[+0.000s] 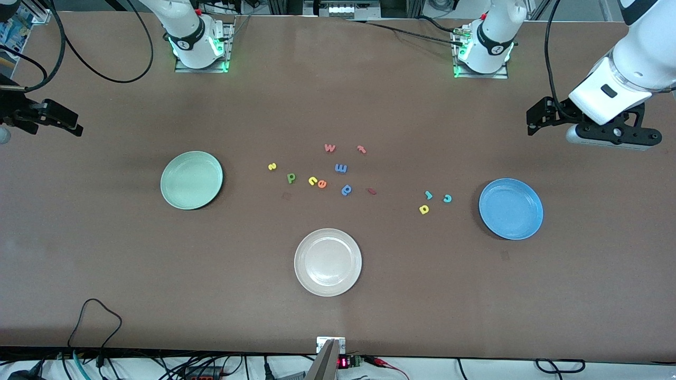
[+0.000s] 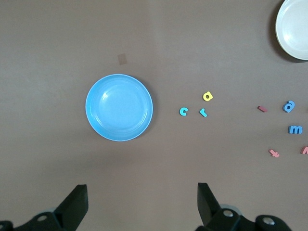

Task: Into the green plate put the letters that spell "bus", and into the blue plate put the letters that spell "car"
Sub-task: 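Move both grippers from rest toward the scattered foam letters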

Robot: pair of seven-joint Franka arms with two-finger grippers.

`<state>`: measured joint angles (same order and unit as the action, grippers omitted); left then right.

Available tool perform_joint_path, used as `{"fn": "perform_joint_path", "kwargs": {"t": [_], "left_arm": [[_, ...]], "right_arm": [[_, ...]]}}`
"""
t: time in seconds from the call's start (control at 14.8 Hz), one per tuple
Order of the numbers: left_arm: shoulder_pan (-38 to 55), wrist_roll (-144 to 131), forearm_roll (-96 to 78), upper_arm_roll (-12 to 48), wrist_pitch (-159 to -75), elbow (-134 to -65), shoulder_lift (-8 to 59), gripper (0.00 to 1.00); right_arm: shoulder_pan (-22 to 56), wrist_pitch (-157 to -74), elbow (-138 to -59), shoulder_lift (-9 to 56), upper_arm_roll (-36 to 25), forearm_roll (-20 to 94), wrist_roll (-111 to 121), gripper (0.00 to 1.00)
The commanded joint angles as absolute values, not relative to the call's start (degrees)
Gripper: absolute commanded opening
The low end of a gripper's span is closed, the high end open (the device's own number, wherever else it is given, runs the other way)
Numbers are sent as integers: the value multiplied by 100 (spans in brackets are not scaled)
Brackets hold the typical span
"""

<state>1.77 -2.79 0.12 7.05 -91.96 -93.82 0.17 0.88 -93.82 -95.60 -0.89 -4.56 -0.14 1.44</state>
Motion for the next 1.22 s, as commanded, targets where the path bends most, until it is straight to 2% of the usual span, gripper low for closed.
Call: {"fn": "perform_joint_path", "kwargs": {"t": [0.0,0.2,0.41,0.61,0.74,0.88,1.15], "left_arm": [[158,-246,-18,721,-9159,-9343,44,100],[158,-246,-18,721,-9167,-9334,53,100],[79,-229,-26,703,-9097,-9334,140,100],[114,-237,-26,712,-8273,-9334,438,100],[158,-281,-9,721,-7885,-9351,947,100],[167,-491,-61,729,-8329,-9343,1405,100],[622,-2298,-44,817,-10190,-9369,2327,100]], "right_arm": [[79,-9064,-9492,-123,-448,-18,220,100],[79,-9061,-9475,-36,-448,-9,211,100],[306,-9236,-9475,332,-439,-26,194,100],[596,-9657,-9544,912,-431,17,114,100],[1000,-10036,-9615,1343,-431,44,10,100],[1439,-10212,-9711,1712,-431,62,-402,100],[2318,-10502,-9729,2503,-431,367,-958,100]]}}
